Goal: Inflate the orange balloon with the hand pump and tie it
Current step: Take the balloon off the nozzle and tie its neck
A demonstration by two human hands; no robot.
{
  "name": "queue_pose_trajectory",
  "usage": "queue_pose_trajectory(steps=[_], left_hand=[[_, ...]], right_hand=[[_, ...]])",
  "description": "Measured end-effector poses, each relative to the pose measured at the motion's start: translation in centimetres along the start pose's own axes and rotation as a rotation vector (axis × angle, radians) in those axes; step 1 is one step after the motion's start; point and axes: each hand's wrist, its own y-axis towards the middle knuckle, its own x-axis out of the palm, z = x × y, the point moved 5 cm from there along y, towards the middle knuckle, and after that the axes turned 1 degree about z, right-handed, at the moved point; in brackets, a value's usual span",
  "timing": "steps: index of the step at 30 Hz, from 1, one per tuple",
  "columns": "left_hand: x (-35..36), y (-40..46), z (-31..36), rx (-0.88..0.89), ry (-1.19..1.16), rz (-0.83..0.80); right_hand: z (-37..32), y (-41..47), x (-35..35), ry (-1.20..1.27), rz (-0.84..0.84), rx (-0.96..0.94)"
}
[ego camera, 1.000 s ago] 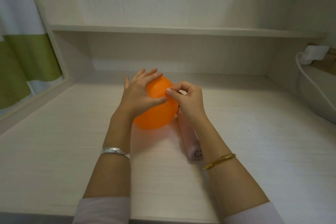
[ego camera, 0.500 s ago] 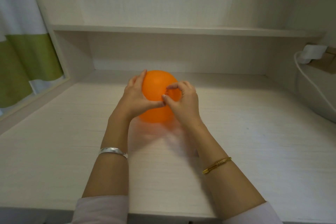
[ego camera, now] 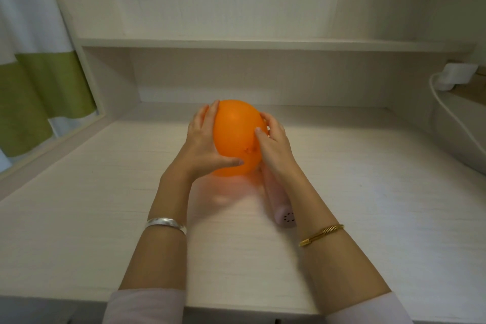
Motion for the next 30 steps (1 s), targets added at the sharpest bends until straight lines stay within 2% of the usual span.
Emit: queue_pose_trajectory(steps=[6,14,23,30], left_hand=[[0.1,-0.3,0.0,0.039,0.081,-0.024],[-0.8,-0.7,0.2,0.038,-0.033,-0.076],[-1.3,-0.5,0.3,0.036,-0.128,-0.023],[-1.3,0.1,-0.1,-0.042,-0.233,-0.01]], right_hand=[[0.5,0.2,0.1,-0.009,0.029,0.031],[0.5,0.4,-0.3,-0.043,0.062,0.043],[-0.3,0.2,-0.6,-0.083,0.066,0.034],[-0.8,-0.1,-0.9,-0.114,0.072,0.01]])
